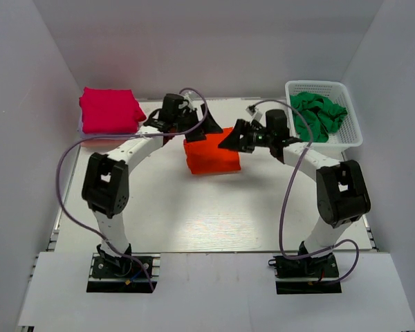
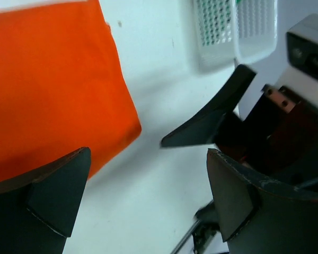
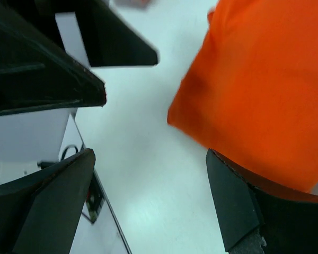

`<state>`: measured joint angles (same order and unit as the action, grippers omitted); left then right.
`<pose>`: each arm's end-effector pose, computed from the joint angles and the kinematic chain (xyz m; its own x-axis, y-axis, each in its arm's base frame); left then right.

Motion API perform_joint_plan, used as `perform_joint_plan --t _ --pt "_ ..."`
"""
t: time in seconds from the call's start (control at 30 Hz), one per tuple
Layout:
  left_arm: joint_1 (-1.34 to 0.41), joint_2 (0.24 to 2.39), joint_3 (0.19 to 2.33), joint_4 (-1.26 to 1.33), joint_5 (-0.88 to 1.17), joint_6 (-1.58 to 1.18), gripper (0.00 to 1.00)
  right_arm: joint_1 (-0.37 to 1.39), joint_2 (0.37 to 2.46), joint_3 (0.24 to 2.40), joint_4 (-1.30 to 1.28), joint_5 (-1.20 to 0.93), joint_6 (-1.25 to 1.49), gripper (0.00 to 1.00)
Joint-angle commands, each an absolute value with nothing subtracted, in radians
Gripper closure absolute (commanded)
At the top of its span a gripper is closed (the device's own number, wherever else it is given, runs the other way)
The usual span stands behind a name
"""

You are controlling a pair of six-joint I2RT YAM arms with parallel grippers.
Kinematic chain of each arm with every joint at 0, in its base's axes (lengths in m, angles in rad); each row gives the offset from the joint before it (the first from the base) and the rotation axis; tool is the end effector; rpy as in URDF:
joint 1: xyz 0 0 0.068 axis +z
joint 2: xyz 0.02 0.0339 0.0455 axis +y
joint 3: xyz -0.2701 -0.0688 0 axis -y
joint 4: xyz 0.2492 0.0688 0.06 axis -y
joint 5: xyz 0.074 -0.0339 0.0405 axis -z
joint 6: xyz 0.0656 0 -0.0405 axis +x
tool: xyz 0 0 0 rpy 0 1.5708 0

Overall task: Fold and stack the t-shirts
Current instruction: Fold the long partially folded tshirt into a neat square, then put the neatly folded tshirt into the corner of the board with the left arm

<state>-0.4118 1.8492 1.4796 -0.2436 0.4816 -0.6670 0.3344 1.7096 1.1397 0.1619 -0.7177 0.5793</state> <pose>0.4060 -0.2105 0.2631 -0.8486 -0.2277 -0.4776 0.2252 0.6615 -0.7154 0.3758 0.1762 0.2481 -0.7612 0.1721 -0.6253 -0.4789 0.5010 0.7209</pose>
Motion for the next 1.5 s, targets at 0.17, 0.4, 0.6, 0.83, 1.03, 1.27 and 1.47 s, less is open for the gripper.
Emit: perform_joint_plan --t 0.17,0.4,0.6,0.83,1.03,1.27,1.47 --pt "-0.462 2.155 1.718 -0.233 0.558 -0.704 0.00 0.360 1.784 0.989 0.409 -0.801 0.468 0.09" --pt "-0.462 2.246 1.691 -0.282 0.558 -0.695 0.00 0.353 1.919 0.999 0.452 -0.828 0.468 0.09" --pt "-0.462 2.237 1.611 -0.261 0.572 -0.681 0.00 0.351 1.957 0.931 0.512 -0.811 0.509 0.09" --pt "-0.462 2.162 1.825 -0.400 0.513 -0.578 0.00 0.356 1.817 0.937 0.448 -0.804 0.465 0.09" --pt "-0.440 1.903 1.653 -0.466 0.324 -0.551 0.00 0.354 1.606 0.925 0.315 -0.697 0.426 0.09" --pt "-0.420 1.810 1.497 -0.572 0.118 -0.578 0.00 0.353 1.314 0.836 0.123 -0.370 0.436 0.09" --pt "-0.400 1.929 1.497 -0.577 0.077 -0.675 0.00 0.350 1.194 0.813 0.002 -0.206 0.422 0.09"
